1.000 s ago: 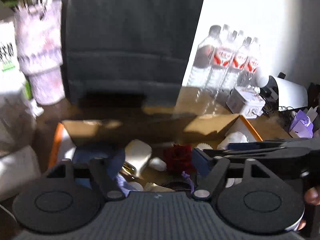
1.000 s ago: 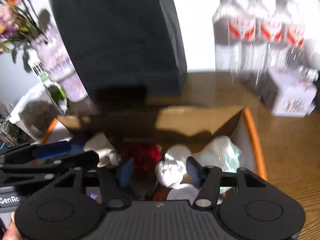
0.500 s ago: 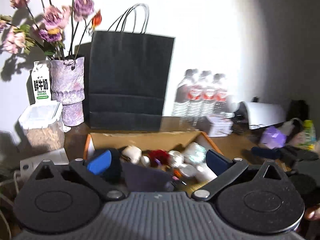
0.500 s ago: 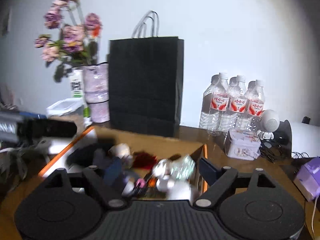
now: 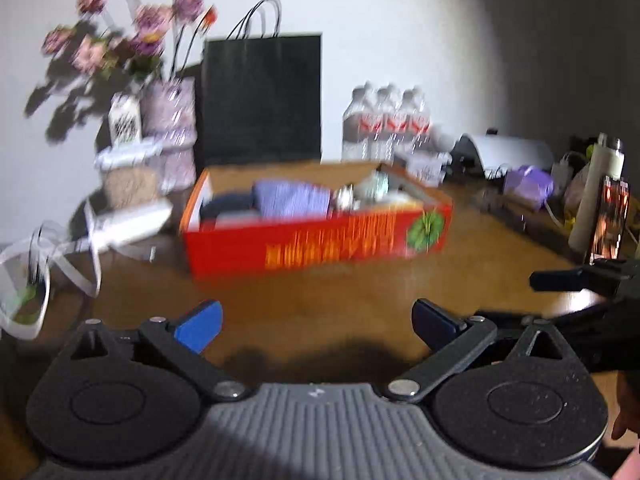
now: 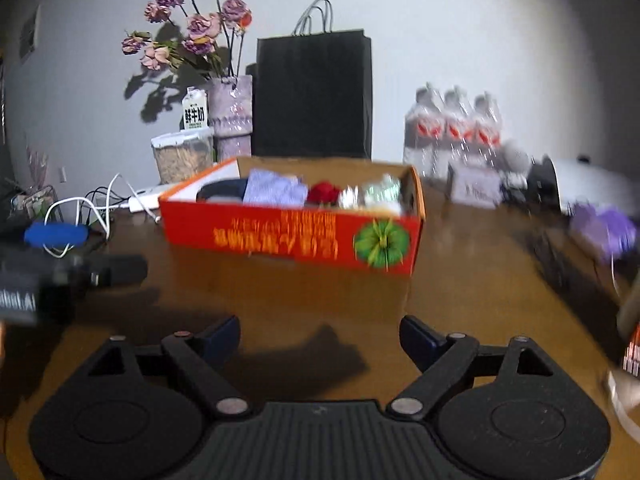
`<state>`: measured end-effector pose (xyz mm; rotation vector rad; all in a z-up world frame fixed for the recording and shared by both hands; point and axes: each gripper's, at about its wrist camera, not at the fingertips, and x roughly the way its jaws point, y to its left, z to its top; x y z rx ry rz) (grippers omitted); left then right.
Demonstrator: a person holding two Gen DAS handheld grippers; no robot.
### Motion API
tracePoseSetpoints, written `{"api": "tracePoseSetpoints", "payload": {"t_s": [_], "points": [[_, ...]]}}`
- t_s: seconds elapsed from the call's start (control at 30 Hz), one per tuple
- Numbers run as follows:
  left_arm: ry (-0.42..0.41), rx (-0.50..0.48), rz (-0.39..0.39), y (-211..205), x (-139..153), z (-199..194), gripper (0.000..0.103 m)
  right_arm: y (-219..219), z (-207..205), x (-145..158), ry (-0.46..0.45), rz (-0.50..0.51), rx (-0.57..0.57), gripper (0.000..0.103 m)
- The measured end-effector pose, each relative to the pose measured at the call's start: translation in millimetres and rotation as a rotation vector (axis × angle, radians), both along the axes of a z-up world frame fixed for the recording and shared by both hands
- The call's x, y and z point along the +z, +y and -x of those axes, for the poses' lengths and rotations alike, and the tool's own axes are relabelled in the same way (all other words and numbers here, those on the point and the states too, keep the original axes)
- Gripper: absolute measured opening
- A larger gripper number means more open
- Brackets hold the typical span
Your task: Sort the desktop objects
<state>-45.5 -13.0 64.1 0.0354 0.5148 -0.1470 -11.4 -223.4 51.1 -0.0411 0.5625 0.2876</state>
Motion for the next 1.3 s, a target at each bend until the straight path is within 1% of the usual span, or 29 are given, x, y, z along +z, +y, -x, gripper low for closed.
{"api": "tracePoseSetpoints", "payload": {"t_s": [0.1,0.2,0.23,0.3,0.37,0.53,0.67,0.73,0.8,0.9,0.97,1.07,1.2,1.3], "points": [[0.025,0.063,0.025,6,-18,22,0.103,1,22,-8,-0.002,-0.015,-0.034,0.087],[0.021,0.133,0.019,10,-29,38,0.103,4,44,-16,-0.012,-0.021,-0.043,0.092],[0.017,0.14,0.021,12,-30,41,0.103,4,49,-19,-0.012,-0.018,-0.053,0.096],[0.027,0.15,0.022,13,-32,41,0.103,5,52,-24,0.004,-0.01,-0.082,0.097],[0.048,0.154,0.023,14,-33,38,0.103,7,51,-27,0.025,-0.013,-0.095,0.097],[0.055,0.16,0.031,16,-34,34,0.103,17,45,-30,0.032,0.004,-0.103,0.097],[0.077,0.165,0.012,15,-38,28,0.103,21,39,-33,0.048,0.009,-0.095,0.098],[0.096,0.162,0.014,15,-38,21,0.103,22,34,-34,0.061,0.013,-0.104,0.099],[0.126,0.138,0.011,15,-39,11,0.103,23,29,-34,0.07,0.019,-0.101,0.102],[0.15,0.133,-0.021,14,-41,-3,0.103,29,20,-35,0.076,0.03,-0.087,0.103],[0.165,0.148,-0.018,15,-42,-10,0.103,32,11,-37,0.098,0.039,-0.1,0.103],[0.175,0.16,0.005,21,-43,-18,0.103,34,-3,-40,0.135,0.052,-0.124,0.103],[0.185,0.156,-0.018,22,-45,-27,0.103,35,-14,-43,0.145,0.061,-0.161,0.103],[0.197,0.153,-0.026,23,-47,-34,0.103,36,-22,-45,0.159,0.063,-0.167,0.103]]}}
